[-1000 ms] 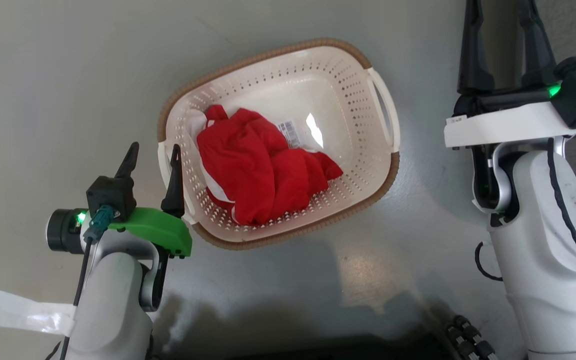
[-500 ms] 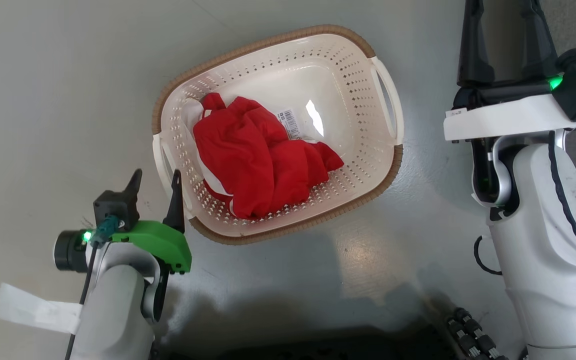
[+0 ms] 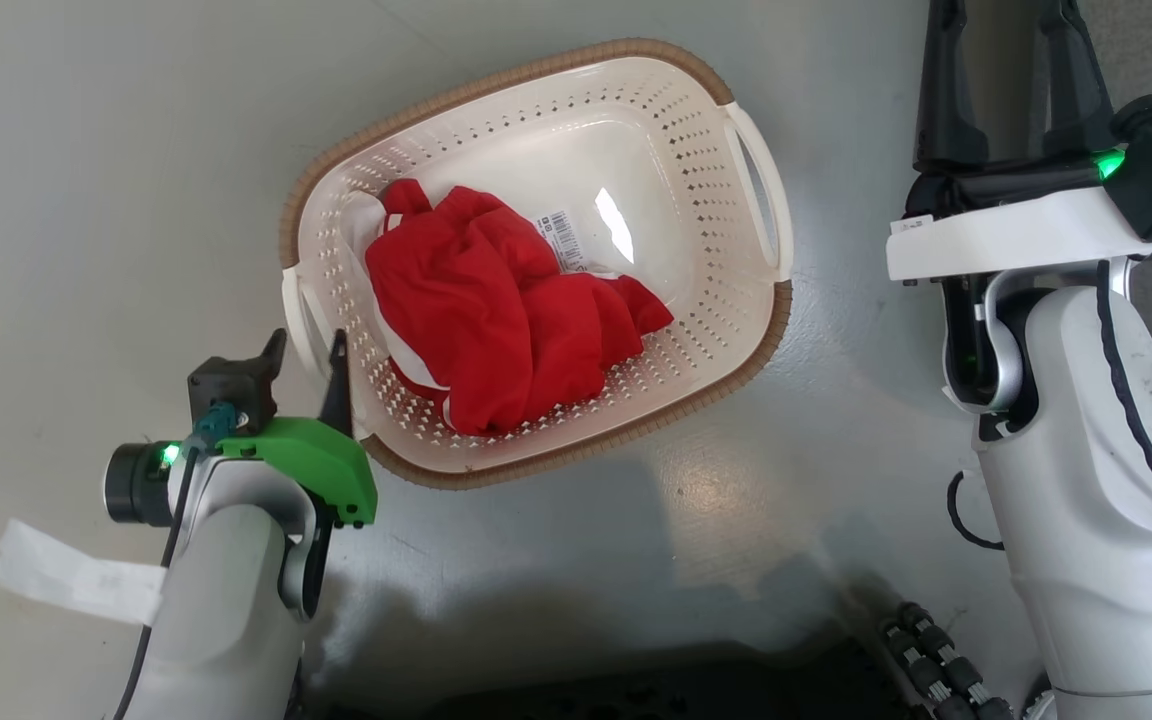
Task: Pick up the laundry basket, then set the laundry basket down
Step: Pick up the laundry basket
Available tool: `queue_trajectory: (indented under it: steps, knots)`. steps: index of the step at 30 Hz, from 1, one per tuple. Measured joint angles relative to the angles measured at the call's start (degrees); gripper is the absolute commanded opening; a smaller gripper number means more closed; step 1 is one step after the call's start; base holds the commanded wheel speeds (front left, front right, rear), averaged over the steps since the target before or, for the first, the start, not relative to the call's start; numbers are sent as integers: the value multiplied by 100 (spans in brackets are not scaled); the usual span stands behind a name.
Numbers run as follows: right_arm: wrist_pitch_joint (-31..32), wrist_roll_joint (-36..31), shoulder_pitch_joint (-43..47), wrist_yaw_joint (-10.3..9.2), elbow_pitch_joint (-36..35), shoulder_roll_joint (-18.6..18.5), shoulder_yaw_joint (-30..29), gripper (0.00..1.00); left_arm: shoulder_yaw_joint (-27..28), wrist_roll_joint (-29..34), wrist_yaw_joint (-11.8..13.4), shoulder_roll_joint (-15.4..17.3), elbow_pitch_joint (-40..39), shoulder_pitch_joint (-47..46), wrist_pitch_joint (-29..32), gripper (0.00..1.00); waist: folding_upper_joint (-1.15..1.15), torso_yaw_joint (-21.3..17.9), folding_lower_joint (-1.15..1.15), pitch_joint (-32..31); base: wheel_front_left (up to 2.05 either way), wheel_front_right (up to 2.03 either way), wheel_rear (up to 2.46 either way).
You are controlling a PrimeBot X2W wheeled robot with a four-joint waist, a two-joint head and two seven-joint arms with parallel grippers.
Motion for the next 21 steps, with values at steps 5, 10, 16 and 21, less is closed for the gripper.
queue_trajectory:
  steps: [5, 10, 16, 21]
  knots:
    - [0, 1, -15, 0, 0, 0, -3, 100, -20, -36, 2, -7, 147, -163, -1, 21, 0, -33, 0, 34, 0, 0, 0]
    - [0, 2, -57, -1, 0, 0, -4, 100, -24, -51, 8, -29, 237, -323, -9, 0, 0, -43, 0, 48, 0, 0, 0]
    - [0, 8, -104, -1, 0, 0, -8, 100, -42, -65, 7, -35, 274, -372, -7, 0, 0, -49, 0, 48, 0, 0, 0]
    - [0, 43, -105, -2, 1, 0, -9, 100, 4, -188, 19, -36, 296, -513, 2, 0, 0, -60, 0, 35, 0, 0, 0]
